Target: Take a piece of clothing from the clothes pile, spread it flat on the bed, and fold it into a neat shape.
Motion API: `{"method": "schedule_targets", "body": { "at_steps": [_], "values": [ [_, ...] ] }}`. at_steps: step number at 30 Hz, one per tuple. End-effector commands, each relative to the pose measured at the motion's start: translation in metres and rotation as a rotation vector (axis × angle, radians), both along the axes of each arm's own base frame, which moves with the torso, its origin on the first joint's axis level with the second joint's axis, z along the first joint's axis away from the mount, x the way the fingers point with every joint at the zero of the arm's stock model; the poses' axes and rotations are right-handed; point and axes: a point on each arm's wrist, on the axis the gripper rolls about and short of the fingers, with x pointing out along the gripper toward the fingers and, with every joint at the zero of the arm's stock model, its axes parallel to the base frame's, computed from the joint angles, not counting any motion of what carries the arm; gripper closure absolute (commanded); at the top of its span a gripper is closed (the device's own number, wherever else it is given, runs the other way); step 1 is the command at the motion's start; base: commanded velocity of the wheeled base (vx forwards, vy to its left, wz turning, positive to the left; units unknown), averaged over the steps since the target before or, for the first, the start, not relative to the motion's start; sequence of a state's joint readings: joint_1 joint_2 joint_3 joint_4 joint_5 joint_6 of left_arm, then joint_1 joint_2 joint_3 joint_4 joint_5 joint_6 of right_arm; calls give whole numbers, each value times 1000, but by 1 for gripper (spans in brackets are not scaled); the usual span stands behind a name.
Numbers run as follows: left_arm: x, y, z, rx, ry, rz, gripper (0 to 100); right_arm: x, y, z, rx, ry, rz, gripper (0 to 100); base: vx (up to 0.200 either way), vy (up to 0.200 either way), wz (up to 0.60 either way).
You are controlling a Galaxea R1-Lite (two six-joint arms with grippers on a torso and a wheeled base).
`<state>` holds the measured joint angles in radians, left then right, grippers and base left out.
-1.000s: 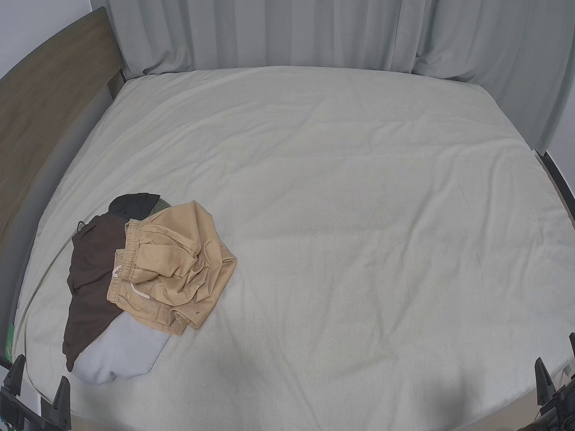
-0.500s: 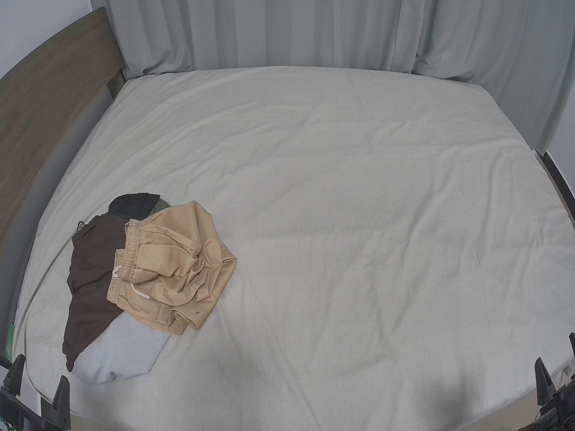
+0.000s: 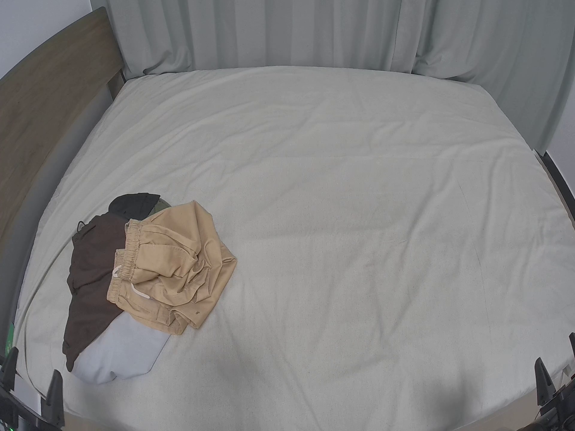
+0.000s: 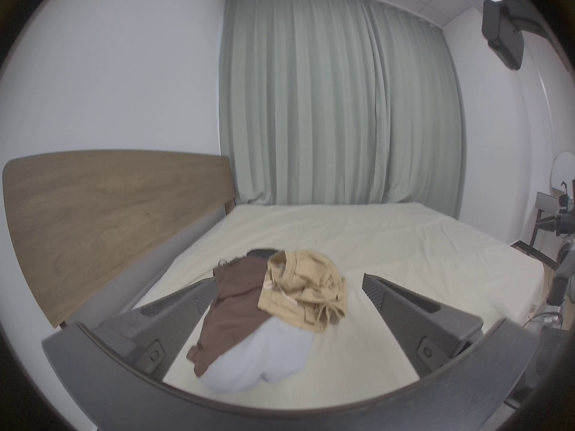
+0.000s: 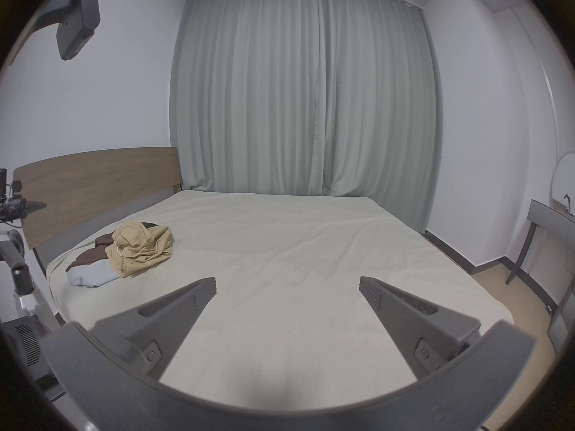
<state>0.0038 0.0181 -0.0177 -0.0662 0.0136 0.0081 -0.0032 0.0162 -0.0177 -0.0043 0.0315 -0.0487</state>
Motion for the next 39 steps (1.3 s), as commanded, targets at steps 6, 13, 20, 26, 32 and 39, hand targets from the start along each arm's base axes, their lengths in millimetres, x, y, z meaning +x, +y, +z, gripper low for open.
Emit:
{"method": "schedule_targets", "body": {
  "at_steps": [6, 13, 20, 26, 32, 39],
  "values": [
    [1, 0, 30, 6, -69, -20, 0, 0, 0, -5, 1, 1, 1, 0, 0, 0, 0],
    [11, 0, 37, 5, 3, -40, 0, 0, 0, -5, 1, 1, 1, 0, 0, 0, 0],
    [20, 0, 50, -12, 45, -75, 0, 0, 0, -5, 1, 1, 1, 0, 0, 0, 0],
    [33, -1, 73, -125, 80, -138, 0, 0, 0, -5, 1, 1, 1, 0, 0, 0, 0],
    [43, -4, 86, -215, 113, -220, 0, 0, 0, -5, 4, 1, 1, 0, 0, 0, 0],
    [62, -9, 92, -325, 151, -266, 0, 0, 0, -5, 4, 1, 1, 0, 0, 0, 0]
  ]
}}
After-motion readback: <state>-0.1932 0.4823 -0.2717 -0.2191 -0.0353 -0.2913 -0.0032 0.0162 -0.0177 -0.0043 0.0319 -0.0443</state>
